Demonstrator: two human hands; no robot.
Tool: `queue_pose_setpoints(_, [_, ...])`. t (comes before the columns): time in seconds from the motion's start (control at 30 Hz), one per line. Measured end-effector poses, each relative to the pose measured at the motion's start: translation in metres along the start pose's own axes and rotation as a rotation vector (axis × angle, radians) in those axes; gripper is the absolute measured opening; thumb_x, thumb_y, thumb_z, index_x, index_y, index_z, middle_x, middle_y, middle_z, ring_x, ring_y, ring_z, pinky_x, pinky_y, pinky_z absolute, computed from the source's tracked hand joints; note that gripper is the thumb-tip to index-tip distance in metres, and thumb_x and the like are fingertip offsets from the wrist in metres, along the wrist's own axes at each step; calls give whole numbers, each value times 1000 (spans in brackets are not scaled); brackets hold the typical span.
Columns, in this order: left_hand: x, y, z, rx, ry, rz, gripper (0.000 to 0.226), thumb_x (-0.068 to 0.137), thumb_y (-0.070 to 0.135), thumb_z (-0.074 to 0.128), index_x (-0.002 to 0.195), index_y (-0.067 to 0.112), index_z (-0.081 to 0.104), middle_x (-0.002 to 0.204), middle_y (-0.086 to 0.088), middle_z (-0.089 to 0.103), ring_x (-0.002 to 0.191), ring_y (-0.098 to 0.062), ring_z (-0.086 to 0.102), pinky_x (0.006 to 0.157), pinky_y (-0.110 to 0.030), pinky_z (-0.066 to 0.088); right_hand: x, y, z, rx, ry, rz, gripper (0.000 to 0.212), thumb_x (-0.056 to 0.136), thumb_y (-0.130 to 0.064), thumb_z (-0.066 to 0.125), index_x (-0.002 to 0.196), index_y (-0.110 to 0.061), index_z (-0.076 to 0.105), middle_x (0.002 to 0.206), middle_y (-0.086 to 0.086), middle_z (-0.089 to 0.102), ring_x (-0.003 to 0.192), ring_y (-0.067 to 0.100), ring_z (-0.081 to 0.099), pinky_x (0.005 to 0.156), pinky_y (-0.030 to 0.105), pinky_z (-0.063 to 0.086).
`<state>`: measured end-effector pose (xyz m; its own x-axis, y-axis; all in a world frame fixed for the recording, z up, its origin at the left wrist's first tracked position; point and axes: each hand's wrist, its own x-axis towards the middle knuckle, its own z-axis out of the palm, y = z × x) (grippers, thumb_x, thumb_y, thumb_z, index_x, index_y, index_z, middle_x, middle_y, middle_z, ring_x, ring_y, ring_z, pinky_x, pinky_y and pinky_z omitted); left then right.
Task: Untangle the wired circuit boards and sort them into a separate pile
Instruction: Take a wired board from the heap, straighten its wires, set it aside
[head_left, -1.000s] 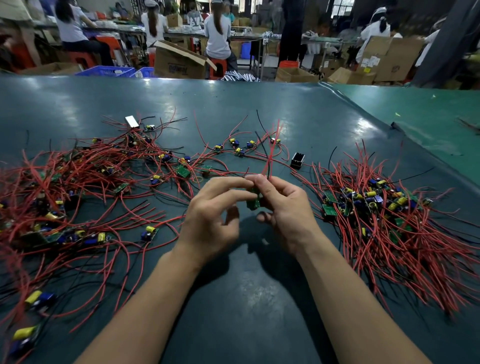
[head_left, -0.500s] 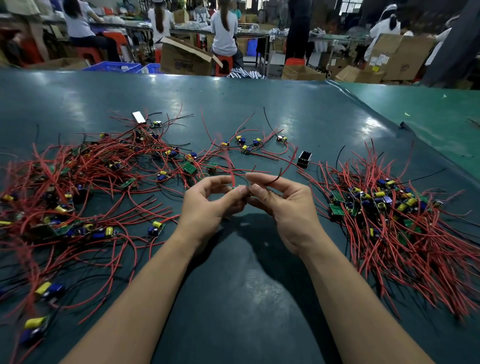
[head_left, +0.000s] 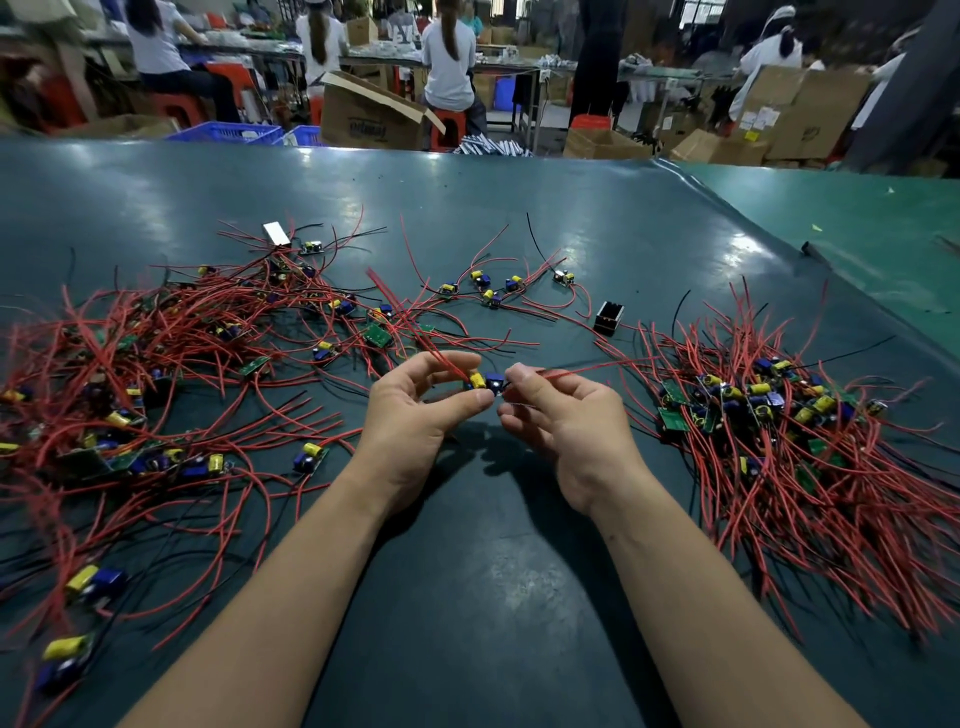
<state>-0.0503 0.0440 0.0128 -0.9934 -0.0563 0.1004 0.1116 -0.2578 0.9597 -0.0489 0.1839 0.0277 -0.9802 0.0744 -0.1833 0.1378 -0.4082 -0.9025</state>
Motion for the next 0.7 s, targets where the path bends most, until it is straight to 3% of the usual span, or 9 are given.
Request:
queue_pose_setpoints(0.1, [0, 1, 1, -30, 5, -17, 31, 73, -9, 73, 96, 11, 69, 98, -12, 70, 94, -31, 65, 92, -45, 51, -2, 0, 1, -25, -26, -56, 6, 85, -3, 71, 79, -5, 73, 71, 9, 72, 61, 16, 68, 53, 19, 54])
queue_pose_setpoints(0.3, [-1, 0, 3, -65, -37, -92, 30, 64, 6, 78, 93, 6, 72, 90, -14, 73, 88, -26, 66, 88, -35, 54, -2, -3, 0, 34, -22, -66, 13, 84, -1, 70, 73, -6, 70, 63, 5, 70, 54, 10, 65, 51, 17, 53])
queue_pose_setpoints(0.47, [3, -1, 1, 36, 0, 5, 31, 70, -15, 73, 91, 8, 70, 83, -3, 75, 78, -13, 70, 76, -21, 56, -1, -2, -1, 134, -98, 46, 10, 84, 9, 64, 83, 0, 70, 71, 9, 72, 64, 15, 70, 62, 19, 57])
queue_pose_setpoints(0.7, [1, -1, 2, 97, 3, 20, 34, 70, -16, 73, 90, 10, 70, 84, -4, 75, 78, -15, 70, 78, -26, 57, 0, 2, 0, -28, -38, -20, 2, 83, 1, 71, 82, 0, 71, 71, 9, 70, 61, 14, 66, 57, 20, 56])
